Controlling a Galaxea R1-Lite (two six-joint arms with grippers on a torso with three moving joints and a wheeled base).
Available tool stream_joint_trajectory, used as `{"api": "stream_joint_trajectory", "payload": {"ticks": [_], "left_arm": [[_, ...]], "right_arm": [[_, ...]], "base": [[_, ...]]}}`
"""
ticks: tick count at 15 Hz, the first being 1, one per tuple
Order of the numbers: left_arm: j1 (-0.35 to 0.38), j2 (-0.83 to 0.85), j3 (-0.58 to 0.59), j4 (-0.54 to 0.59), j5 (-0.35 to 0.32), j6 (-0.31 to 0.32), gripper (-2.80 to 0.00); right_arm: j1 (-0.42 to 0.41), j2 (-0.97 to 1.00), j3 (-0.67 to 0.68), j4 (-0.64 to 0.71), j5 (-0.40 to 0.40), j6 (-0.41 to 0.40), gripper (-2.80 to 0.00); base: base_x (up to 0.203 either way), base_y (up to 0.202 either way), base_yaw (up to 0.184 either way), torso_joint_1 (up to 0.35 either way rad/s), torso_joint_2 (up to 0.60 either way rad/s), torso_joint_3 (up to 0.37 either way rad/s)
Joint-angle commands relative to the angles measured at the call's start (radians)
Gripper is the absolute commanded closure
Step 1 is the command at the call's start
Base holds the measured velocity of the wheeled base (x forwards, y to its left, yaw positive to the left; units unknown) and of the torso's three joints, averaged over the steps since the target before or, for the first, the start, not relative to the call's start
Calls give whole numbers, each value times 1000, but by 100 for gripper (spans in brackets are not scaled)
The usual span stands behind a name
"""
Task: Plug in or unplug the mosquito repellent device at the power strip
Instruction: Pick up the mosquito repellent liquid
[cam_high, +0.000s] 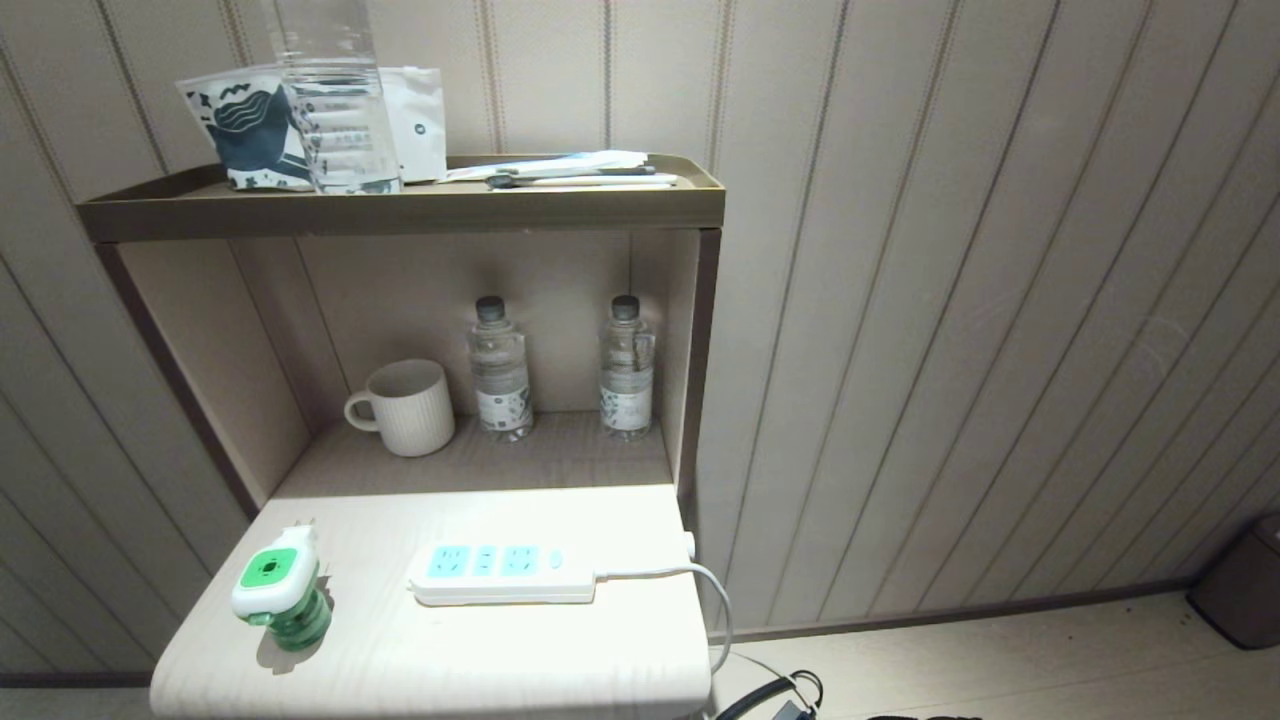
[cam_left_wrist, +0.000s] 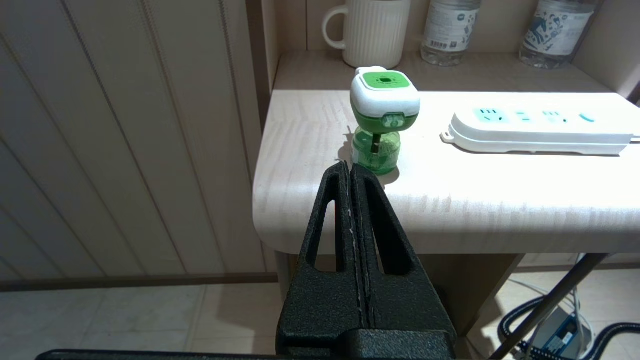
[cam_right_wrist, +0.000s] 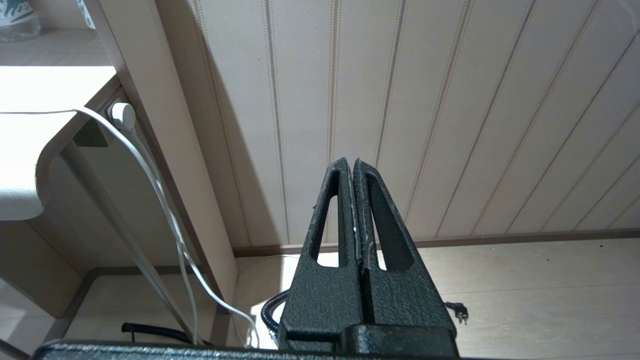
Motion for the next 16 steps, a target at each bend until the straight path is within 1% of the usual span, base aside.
{"api": "stream_joint_trajectory", "payload": {"ticks": [1,10,13,14,16], "left_arm": [[0,0,0,1,1,0,0],[0,0,-5,12,-2,11,0],[1,12,-26,51,0,42,0],[1,44,-49,54,-4,49,0],[1,161,-118,48,-8,52,0]], "right_arm": [[0,2,0,0,0,0,0],[0,2,0,0,2,-3,0],[0,2,0,0,2,-3,0],[0,2,0,0,2,-3,0],[0,2,0,0,2,-3,0]], "base": [[0,0,0,0,0,0],[0,0,0,0,0,0],[0,0,0,0,0,0],[0,0,0,0,0,0],[0,0,0,0,0,0]]}}
